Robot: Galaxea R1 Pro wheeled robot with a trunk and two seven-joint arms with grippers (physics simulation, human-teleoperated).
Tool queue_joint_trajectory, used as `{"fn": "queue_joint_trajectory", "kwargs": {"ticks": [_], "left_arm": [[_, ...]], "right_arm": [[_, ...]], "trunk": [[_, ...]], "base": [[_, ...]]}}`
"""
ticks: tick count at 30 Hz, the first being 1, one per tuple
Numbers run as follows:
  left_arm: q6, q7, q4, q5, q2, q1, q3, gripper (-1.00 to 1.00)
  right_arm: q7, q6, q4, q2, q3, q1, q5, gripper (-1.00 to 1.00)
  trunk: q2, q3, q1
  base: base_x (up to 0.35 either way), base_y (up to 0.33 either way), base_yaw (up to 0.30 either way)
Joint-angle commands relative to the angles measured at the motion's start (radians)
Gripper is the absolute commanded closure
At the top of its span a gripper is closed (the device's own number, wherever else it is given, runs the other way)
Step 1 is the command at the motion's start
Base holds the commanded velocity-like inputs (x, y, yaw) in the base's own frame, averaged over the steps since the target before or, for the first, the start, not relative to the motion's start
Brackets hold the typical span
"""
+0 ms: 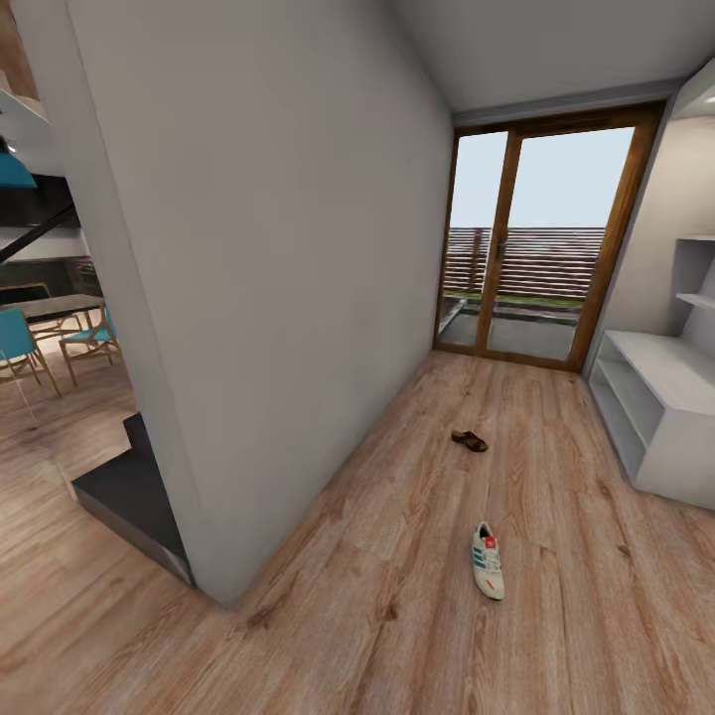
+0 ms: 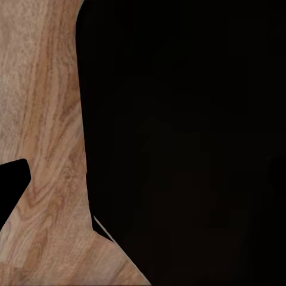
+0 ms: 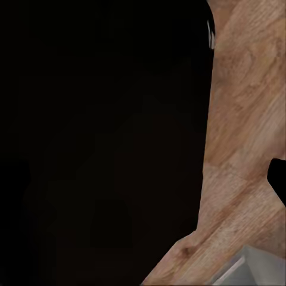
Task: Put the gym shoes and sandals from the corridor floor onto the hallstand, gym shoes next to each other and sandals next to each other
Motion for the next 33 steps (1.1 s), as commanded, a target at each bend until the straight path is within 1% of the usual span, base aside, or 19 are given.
{"fn": "queue_joint_trajectory", "kwargs": {"ticks": [1,6,8,11,15,22,26,27,30,33], "left_arm": [[-0.006,0.002,-0.003,0.006,-0.003,0.000,0.006,-1.00],[-0.034,-0.001,-0.002,0.002,-0.002,0.000,0.003,-1.00],[-0.027,-0.001,-0.002,0.000,-0.002,0.000,0.002,-1.00],[-0.014,-0.001,-0.004,-0.002,0.001,0.000,-0.001,-1.00],[-0.034,-0.002,-0.019,-0.004,0.006,-0.003,-0.003,-1.00],[-0.073,-0.002,-0.058,-0.003,0.036,-0.008,-0.002,-1.00],[-0.095,-0.002,-0.081,-0.004,0.044,-0.017,-0.002,-1.00],[-0.101,-0.004,-0.087,-0.007,0.049,-0.023,-0.003,-1.00],[-0.118,-0.005,-0.104,-0.010,0.053,-0.040,-0.004,-1.00],[-0.134,-0.005,-0.121,-0.013,0.054,-0.058,-0.005,-1.00]], "right_arm": [[-0.003,0.001,-0.006,0.006,-0.005,-0.006,0.002,-1.00],[-0.003,-0.002,-0.034,0.034,0.000,-0.009,0.001,-1.00],[-0.003,-0.009,-0.045,0.044,0.001,-0.011,0.001,-1.00],[-0.003,-0.025,-0.062,0.045,0.001,-0.012,0.003,-1.00],[-0.004,-0.040,-0.076,0.040,0.000,-0.012,0.003,-1.00],[-0.005,-0.055,-0.115,0.005,-0.001,-0.012,0.004,-1.00],[-0.006,-0.063,-0.138,-0.018,-0.001,-0.012,0.003,-1.00],[-0.006,-0.069,-0.143,-0.024,-0.003,-0.013,0.002,-1.00],[-0.006,-0.086,-0.160,-0.040,-0.011,-0.014,0.000,-1.00],[-0.006,-0.102,-0.177,-0.057,-0.029,-0.024,-0.005,-1.00]], "trunk": [[0.000,0.000,0.000],[0.000,0.000,0.000],[0.000,0.000,0.000],[0.000,0.000,0.000],[0.000,0.000,0.000],[0.000,0.000,0.000],[0.000,0.000,0.000],[0.000,0.000,0.000],[0.000,0.000,0.000],[0.000,0.000,0.000]], "base": [[0.000,0.000,0.000],[0.000,0.000,0.000],[0.000,0.000,0.000],[0.000,0.000,0.000],[0.000,0.000,0.000],[0.000,0.000,0.000],[0.000,0.000,0.000],[0.000,0.000,0.000],[0.000,0.000,0.000],[0.000,0.000,0.000]]}}
